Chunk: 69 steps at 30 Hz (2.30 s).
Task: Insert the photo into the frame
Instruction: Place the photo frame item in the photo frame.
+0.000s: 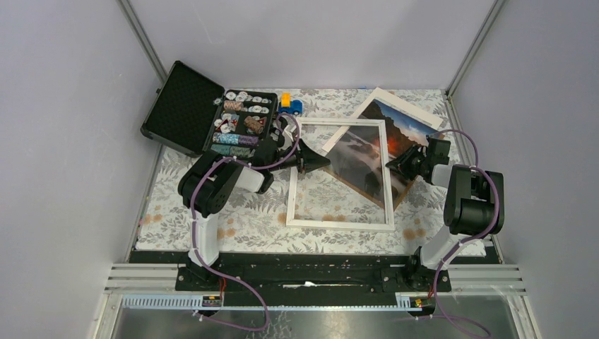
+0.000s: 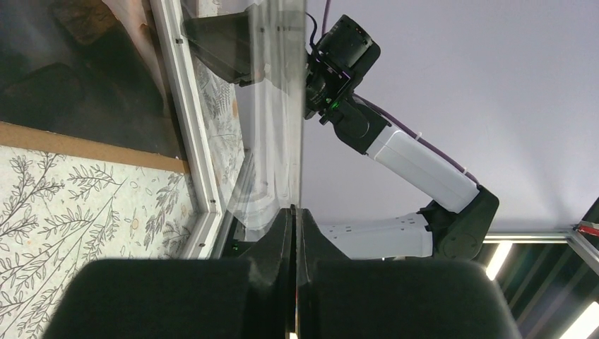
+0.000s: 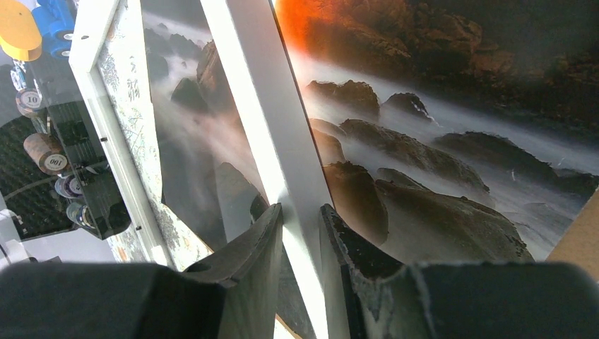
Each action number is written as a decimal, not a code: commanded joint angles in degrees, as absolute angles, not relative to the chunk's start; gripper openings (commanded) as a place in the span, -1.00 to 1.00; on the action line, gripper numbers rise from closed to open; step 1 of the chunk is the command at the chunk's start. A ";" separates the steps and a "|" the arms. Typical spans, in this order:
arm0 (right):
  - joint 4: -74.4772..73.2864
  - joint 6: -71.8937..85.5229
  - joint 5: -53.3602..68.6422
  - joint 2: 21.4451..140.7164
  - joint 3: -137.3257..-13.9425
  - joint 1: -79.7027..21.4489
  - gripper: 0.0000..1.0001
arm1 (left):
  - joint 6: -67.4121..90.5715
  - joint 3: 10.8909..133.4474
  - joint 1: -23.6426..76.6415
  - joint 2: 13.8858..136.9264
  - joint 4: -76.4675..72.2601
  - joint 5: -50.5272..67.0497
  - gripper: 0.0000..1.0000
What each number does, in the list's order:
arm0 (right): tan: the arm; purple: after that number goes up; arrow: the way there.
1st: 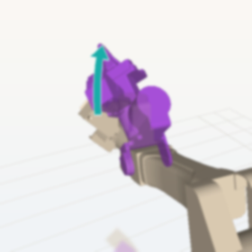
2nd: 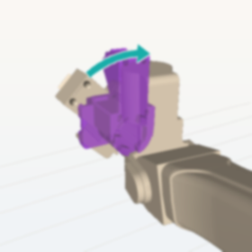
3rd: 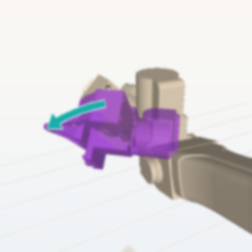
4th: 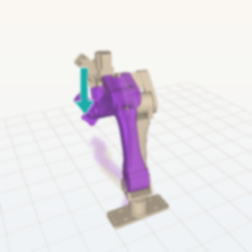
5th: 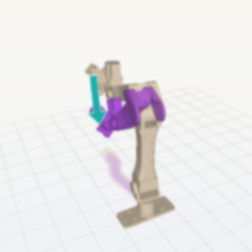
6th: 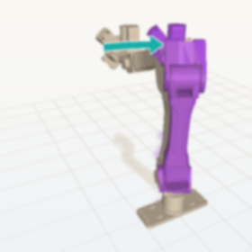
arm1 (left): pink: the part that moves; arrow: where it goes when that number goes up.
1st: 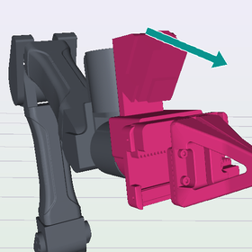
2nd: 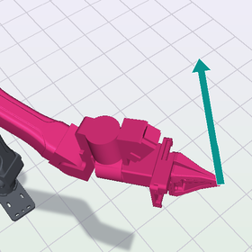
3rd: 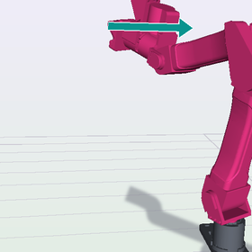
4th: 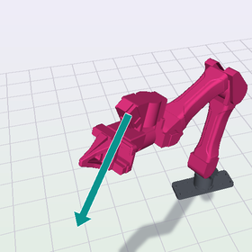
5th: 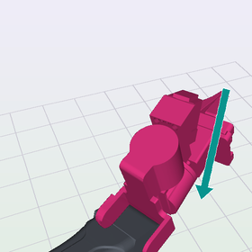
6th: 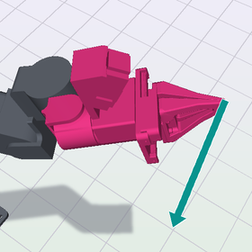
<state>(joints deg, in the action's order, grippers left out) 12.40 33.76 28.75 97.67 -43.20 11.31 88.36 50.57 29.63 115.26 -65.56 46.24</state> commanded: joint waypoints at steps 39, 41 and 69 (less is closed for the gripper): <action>12.82 34.10 31.85 98.90 -42.98 10.90 -0.37 | 61.05 61.95 25.76 117.75 -31.55 48.52 -1.00; 12.83 34.14 31.90 98.91 -43.06 10.90 -0.37 | 60.91 61.81 25.62 117.99 -31.51 48.56 -1.00; 13.27 34.55 32.08 99.05 -42.80 10.90 -0.30 | 56.96 60.87 25.75 118.33 -28.69 44.21 -0.93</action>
<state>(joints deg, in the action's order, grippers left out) 13.30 34.26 29.67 98.26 -43.20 11.31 59.07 60.27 25.43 119.44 -28.29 46.24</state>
